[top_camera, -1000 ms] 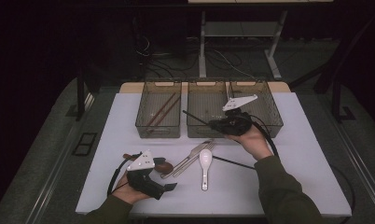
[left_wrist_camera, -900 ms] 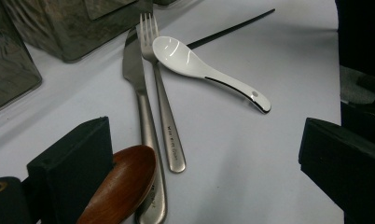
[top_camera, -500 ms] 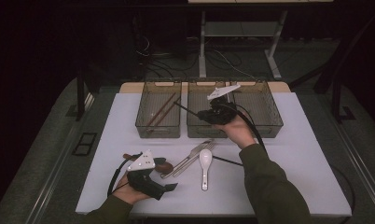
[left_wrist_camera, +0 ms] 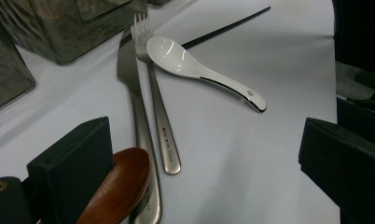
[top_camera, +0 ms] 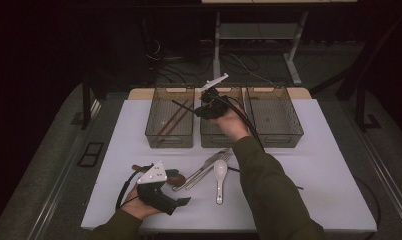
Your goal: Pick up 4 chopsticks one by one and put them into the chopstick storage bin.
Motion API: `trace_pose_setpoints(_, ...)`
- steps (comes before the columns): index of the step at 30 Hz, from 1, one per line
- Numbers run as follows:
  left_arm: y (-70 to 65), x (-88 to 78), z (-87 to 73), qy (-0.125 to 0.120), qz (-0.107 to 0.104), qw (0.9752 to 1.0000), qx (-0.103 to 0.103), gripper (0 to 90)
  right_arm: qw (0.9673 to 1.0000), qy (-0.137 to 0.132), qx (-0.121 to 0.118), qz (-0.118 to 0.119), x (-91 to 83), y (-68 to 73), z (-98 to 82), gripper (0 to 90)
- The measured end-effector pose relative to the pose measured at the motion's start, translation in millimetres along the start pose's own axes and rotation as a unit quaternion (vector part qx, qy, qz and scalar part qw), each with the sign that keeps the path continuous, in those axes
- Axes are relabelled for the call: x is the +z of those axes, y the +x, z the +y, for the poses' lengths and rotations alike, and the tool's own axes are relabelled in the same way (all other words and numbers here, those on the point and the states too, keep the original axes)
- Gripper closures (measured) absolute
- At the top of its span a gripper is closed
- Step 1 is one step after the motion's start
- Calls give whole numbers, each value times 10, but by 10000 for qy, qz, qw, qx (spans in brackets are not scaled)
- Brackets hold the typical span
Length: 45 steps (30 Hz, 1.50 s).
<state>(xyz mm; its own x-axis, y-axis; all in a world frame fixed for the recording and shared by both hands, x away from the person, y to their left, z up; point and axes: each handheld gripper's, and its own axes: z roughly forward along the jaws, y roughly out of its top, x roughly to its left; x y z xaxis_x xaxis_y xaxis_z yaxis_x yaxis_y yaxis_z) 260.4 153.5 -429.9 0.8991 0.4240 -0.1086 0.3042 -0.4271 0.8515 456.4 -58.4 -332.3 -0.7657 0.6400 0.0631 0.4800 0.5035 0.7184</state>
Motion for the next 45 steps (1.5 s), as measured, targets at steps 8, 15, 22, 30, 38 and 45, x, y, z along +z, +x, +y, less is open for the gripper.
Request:
trace_pose_setpoints(8, -1, 1, 4, -29, 27, 10000, 27, 21, 9999, 95, 99, -85, 307, 42, 221, 858)
trace_pose_setpoints(15, -8, 5, 11, -7, 34, 10000, 44, 22, 9994, 155, 217, -207, 527, 45, 327, 858)
trace_pose_setpoints(22, -15, 27, 15, 30, 52, 9999, 84, 21, 9985, 221, 350, -345, 700, 53, 421, 858)
trace_pose_setpoints(30, -17, 28, 16, 35, 37, 9999, 100, 22, 9979, 330, 371, -413, 921, 142, 516, 857)
trace_pose_setpoints(38, -22, 26, 20, 31, 18, 9999, 136, 22, 9976, 223, 395, -530, 952, 201, 555, 682)
trace_pose_setpoints(45, -23, 28, 22, 42, 23, 9999, 145, 22, 9983, 69, 431, -384, 847, 170, 549, 574)
